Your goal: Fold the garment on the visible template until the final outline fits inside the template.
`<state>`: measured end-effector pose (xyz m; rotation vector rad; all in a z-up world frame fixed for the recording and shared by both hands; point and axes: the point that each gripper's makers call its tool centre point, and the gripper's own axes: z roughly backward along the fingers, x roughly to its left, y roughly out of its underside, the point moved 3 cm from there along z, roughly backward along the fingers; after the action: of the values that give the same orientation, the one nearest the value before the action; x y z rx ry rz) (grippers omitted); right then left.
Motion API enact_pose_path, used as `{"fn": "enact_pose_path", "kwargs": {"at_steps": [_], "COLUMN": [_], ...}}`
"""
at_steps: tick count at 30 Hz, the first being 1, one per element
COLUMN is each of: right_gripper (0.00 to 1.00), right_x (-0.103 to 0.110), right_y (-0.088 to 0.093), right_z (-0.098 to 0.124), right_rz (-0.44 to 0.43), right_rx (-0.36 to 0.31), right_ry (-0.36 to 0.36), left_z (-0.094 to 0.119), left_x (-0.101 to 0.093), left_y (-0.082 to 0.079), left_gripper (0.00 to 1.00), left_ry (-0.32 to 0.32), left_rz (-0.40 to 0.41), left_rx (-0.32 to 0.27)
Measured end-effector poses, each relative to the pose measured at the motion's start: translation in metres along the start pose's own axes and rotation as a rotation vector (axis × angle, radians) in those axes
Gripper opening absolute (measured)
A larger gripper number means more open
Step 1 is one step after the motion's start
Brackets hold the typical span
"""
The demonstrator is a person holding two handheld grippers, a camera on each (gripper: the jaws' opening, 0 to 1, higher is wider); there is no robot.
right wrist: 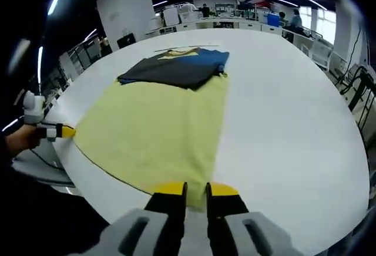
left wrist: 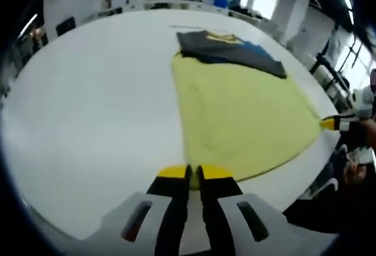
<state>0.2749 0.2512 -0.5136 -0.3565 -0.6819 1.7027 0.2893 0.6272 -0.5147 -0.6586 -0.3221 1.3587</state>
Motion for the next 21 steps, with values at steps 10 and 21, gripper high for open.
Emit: {"fn": "enact_pose_path", "kwargs": {"at_steps": [10,21], "right_gripper": [0.0,0.0], "right_x": [0.002,0.014], "right_y": [0.001,0.013], "right_z": [0.001,0.011], "right_rz": [-0.03,-0.025], "right_rx": [-0.016,0.026], "right_ry": [-0.003,-0.043], "left_z": [-0.001,0.017], "left_x": [-0.001,0.007], "left_y": [-0.001,0.009], "left_gripper": [0.0,0.0], "left_ry": [0.008,0.082], "left_rz": [-0.034,-0.012], "left_rx": [0.027,0.055]}}
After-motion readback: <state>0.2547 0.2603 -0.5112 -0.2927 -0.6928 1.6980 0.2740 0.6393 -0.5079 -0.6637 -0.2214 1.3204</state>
